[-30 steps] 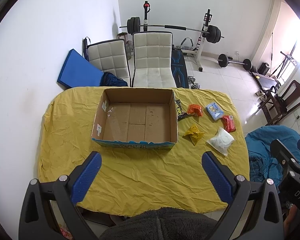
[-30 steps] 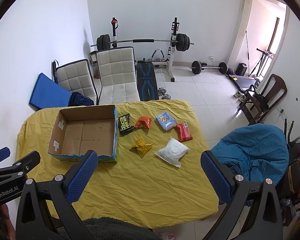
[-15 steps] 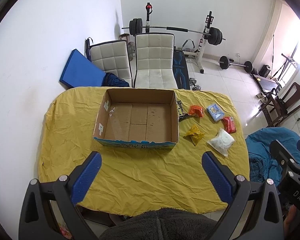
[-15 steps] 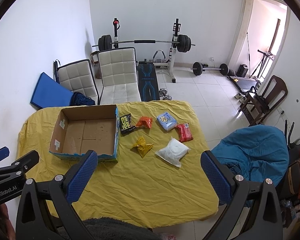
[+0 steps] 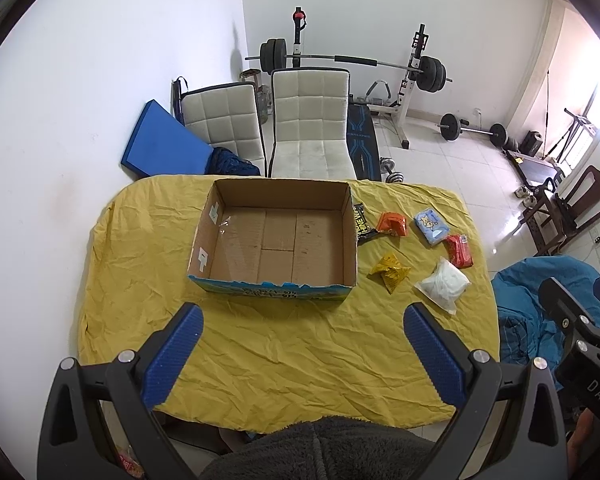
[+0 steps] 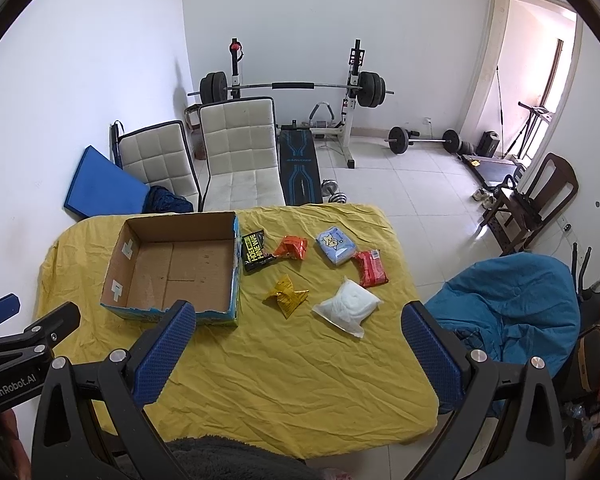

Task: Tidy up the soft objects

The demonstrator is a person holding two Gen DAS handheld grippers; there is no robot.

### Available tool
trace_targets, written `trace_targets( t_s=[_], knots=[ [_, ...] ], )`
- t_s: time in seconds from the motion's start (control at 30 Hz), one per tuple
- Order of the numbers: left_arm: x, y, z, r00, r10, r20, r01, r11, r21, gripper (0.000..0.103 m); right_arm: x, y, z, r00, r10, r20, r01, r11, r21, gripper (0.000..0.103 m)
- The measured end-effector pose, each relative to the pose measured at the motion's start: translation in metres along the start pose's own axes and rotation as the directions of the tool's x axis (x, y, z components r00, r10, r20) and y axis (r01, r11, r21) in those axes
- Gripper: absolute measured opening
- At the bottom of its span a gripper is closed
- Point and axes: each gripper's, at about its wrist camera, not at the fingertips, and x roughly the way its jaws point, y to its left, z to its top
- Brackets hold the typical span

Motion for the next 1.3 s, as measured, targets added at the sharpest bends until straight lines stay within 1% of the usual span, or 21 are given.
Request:
trace_targets(
  t_s=[1.0, 1.13, 1.2, 1.3],
  knots=[
    [0.005, -0.002, 0.000, 1.000, -0.006, -0.010, 0.006, 1.000, -0.002, 0.103, 0.012, -0.009, -0.003, 1.000, 0.019, 0.000, -0.019, 1.000, -0.005, 0.103],
    [0.020, -0.013, 0.009, 1.000, -0.012, -0.016, 0.013, 1.000, 0.003, 0.103, 0.028, -0.023, 0.002, 1.000, 0.010, -0.029, -0.010, 1.000, 0.022, 0.103],
    [0.028, -0.020, 0.015, 1.000, -0.018, -0.023, 0.019, 1.000, 0.012, 0.103, 0.041, -0.036, 0.005, 0.999, 0.003, -0.049, 0.000, 0.999, 0.054, 0.103],
    [0.054, -0.037, 0.029, 0.999, -0.035, -0.031, 0.036, 0.999, 0.032, 0.103, 0.070, -0.063, 0.011, 0.996, -0.015, -0.085, 0.023, 0.995, 0.094, 0.103]
  ],
)
